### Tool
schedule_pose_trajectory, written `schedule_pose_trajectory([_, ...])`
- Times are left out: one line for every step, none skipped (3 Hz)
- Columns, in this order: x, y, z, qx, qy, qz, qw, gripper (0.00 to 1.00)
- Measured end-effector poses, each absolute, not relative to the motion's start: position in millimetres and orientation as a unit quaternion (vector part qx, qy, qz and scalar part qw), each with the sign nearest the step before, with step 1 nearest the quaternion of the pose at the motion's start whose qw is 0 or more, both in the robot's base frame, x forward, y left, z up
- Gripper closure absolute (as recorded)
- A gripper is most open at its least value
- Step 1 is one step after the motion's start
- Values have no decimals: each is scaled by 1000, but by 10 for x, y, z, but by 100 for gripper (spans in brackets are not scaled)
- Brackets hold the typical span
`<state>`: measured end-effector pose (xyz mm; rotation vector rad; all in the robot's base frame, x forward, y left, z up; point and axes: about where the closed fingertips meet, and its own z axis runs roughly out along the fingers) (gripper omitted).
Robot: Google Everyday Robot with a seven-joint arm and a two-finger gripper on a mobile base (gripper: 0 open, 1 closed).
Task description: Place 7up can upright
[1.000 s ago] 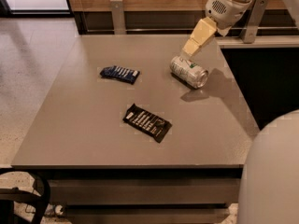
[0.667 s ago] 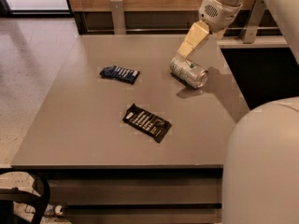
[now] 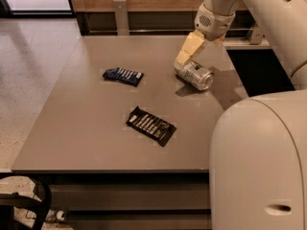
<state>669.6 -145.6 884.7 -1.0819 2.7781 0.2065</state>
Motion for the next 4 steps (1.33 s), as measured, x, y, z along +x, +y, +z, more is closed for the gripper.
schedule_pose_trajectory([6671, -1413, 8662, -347, 935, 56, 46, 0])
schedule_pose_trajectory([6637, -1398, 8530, -342, 938, 55, 29, 0])
schedule_pose_trajectory([6617, -1369, 8387, -341, 938, 57, 13, 0])
schedule_pose_trajectory([6646, -1320, 8256, -345, 937, 60, 8, 22])
